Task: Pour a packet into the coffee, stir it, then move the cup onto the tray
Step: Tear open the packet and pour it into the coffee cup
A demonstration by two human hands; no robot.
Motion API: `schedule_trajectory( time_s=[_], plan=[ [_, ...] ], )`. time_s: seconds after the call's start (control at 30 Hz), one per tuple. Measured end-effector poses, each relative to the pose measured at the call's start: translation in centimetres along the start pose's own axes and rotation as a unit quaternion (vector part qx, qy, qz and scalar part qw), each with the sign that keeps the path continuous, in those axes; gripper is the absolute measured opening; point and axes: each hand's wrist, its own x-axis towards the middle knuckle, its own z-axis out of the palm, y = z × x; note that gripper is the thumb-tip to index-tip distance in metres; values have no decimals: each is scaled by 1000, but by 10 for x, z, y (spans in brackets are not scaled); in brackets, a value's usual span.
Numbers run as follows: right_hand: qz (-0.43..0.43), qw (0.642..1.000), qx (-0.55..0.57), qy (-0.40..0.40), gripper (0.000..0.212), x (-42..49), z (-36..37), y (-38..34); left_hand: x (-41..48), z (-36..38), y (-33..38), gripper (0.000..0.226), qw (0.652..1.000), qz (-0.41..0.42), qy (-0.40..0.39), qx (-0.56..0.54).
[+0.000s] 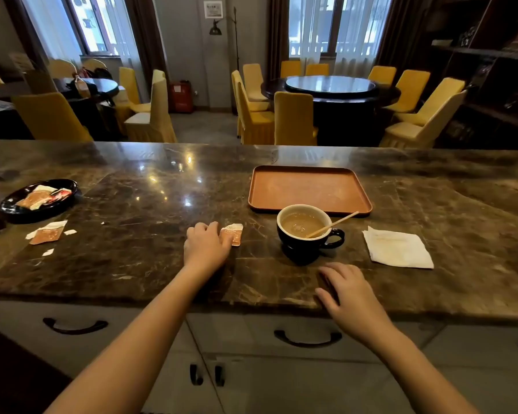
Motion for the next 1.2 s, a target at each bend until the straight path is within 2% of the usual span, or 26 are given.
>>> schedule_trajectory(
  time_s=[0.1,0.23,0.33,0.43,0.57,0.73,0.8,0.87,0.97,1.03,1.1,1.2],
  plan=[
    [10,998,-65,-10,61,1,11,3,11,5,2,50,997,-18,-36,69],
    [-12,994,-110,-25,99,-1,18,7,17,7,4,48,997,-13,-52,50],
    [-21,991,-129,-27,101,-1,17,7,17,8,1,45,999,-18,-32,-19],
    [-20,991,-129,-32,99,-1,17,6,10,9,0,30,989,-11,0,-150],
    [-19,992,-123,-26,96,-1,19,7,-14,2,11,11,961,15,-21,-275],
    [-23,994,-111,-9,93,0,21,8,-48,2,33,6,933,13,-83,-351],
    [-21,996,-83,7,90,-1,22,8,-62,-1,46,6,914,15,-113,-389],
    [-24,998,-51,37,78,-2,21,7,-74,-4,58,7,895,12,-145,-422],
    [-6,992,101,79,50,-5,14,2,-86,-8,74,10,874,15,-170,-454],
    [2,969,236,74,39,-8,3,-7,-89,-10,84,9,866,15,-176,-467],
    [7,929,367,55,31,-10,-12,-19,-89,-12,93,6,856,5,-179,-485],
    [34,874,481,55,24,-8,-31,-30,-87,-13,107,6,839,-12,-165,-518]
  ],
)
